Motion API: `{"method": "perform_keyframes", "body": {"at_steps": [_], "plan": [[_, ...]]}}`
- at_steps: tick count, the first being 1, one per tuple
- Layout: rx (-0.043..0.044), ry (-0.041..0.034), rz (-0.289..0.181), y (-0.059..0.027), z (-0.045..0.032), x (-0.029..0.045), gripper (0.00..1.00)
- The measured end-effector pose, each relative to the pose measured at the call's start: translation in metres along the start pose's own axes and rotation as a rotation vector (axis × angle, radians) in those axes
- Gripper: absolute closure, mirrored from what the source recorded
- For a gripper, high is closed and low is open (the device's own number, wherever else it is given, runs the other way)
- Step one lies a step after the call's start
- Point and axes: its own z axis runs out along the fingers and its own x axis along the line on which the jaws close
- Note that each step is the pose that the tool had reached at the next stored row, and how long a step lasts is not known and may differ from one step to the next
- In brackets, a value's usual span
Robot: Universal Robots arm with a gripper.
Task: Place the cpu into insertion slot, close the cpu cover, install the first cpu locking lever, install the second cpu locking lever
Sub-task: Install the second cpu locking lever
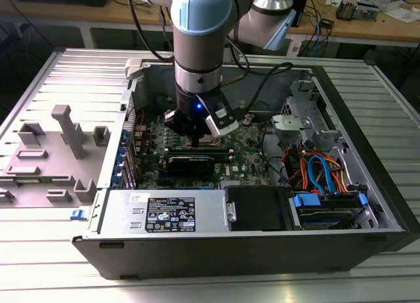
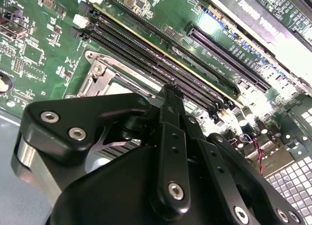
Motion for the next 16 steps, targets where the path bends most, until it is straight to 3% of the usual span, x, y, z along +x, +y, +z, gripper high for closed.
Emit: {"method": "perform_keyframes", "body": {"at_steps": [4, 6, 7, 13, 16], "plan": [[-0.0052, -0.0002, 0.0, -0.0003, 0.0053, 0.0037, 0.89], [-0.0218, -0.0014, 0.0, -0.0002, 0.0069, 0.0063, 0.89], [-0.0248, -0.0014, 0.0, -0.0002, 0.0072, 0.0065, 0.89], [-0.0332, -0.0007, 0.0, -0.0052, 0.0069, 0.0069, 0.89], [-0.0427, -0.0014, 0.0, -0.0068, 0.0067, 0.007, 0.89]]}}
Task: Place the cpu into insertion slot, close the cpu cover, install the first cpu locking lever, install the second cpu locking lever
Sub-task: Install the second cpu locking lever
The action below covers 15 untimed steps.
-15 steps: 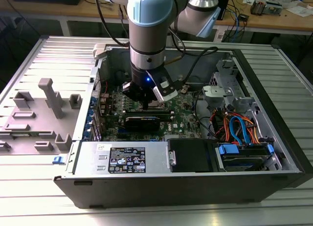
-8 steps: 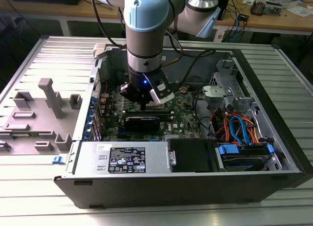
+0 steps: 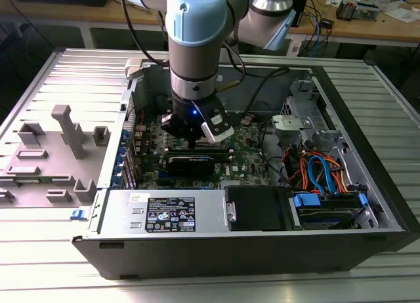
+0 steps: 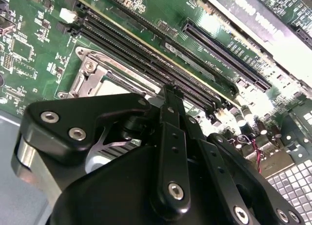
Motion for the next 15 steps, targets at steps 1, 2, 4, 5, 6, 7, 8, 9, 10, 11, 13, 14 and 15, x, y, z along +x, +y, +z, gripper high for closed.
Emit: {"method": "perform_keyframes", "body": {"at_steps": [1, 2, 4, 5, 6, 7, 8, 9, 10, 11, 13, 14, 15], "plan": [[-0.0032, -0.0002, 0.0, -0.0004, -0.0001, 0.0001, 0.89], [-0.0058, -0.0005, 0.0, -0.0008, -0.0001, 0.0001, 0.89], [-0.0108, -0.0007, 0.0, -0.0017, 0.0001, 0.0002, 0.89], [-0.0135, -0.0008, 0.0, -0.0023, 0.0003, 0.0003, 0.89], [-0.0152, -0.0009, 0.0, -0.0028, 0.0008, 0.0005, 0.89], [-0.0181, -0.0011, 0.0, -0.0033, 0.0021, 0.0007, 0.89], [-0.0274, -0.0017, 0.0, -0.004, 0.0031, 0.0014, 0.89], [-0.032, -0.002, 0.0, -0.0041, 0.0035, 0.0018, 0.89], [-0.0369, -0.0024, 0.0, -0.0041, 0.0038, 0.0029, 0.89], [-0.041, -0.0026, 0.0, -0.0041, 0.0039, 0.0044, 0.89], [-0.0455, -0.0031, 0.0, -0.0041, 0.0043, 0.0064, 0.89], [-0.0465, -0.0031, 0.0, -0.0042, 0.0045, 0.0072, 0.89], [-0.0475, -0.0032, 0.0, -0.0043, 0.0048, 0.008, 0.89]]}}
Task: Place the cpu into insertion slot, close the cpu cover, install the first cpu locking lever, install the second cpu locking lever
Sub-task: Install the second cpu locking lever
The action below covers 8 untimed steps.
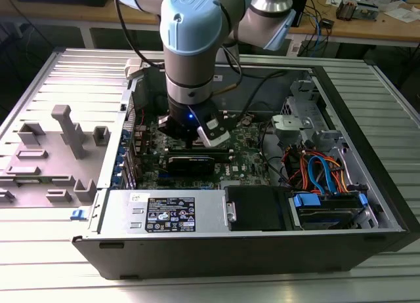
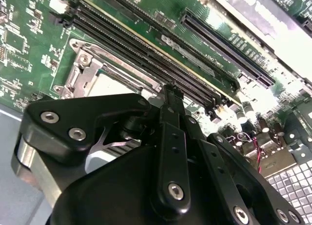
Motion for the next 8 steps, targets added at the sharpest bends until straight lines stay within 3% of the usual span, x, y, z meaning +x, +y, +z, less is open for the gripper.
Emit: {"method": "perform_keyframes", "body": {"at_steps": [8], "plan": [[-0.0095, -0.0006, 0.0, -0.0007, 0.0047, 0.0057, 0.89]]}}
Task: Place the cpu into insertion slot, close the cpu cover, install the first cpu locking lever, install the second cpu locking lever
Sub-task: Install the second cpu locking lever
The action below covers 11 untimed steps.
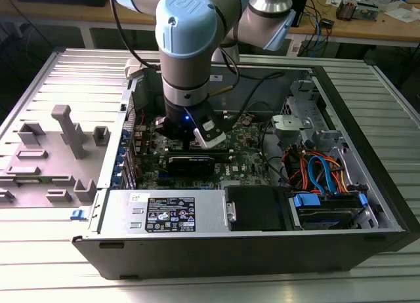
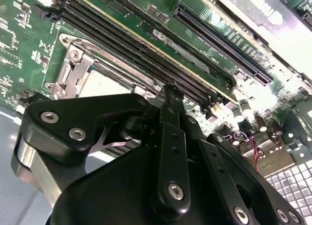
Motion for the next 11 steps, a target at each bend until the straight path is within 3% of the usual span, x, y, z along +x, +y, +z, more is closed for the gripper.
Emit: {"method": "perform_keyframes", "body": {"at_steps": [6, 11], "plan": [[-0.0132, -0.0012, 0.0, -0.0006, 0.0039, 0.0009, 0.89], [-0.0138, -0.0011, 0.0, -0.0005, 0.0045, 0.0012, 0.89]]}}
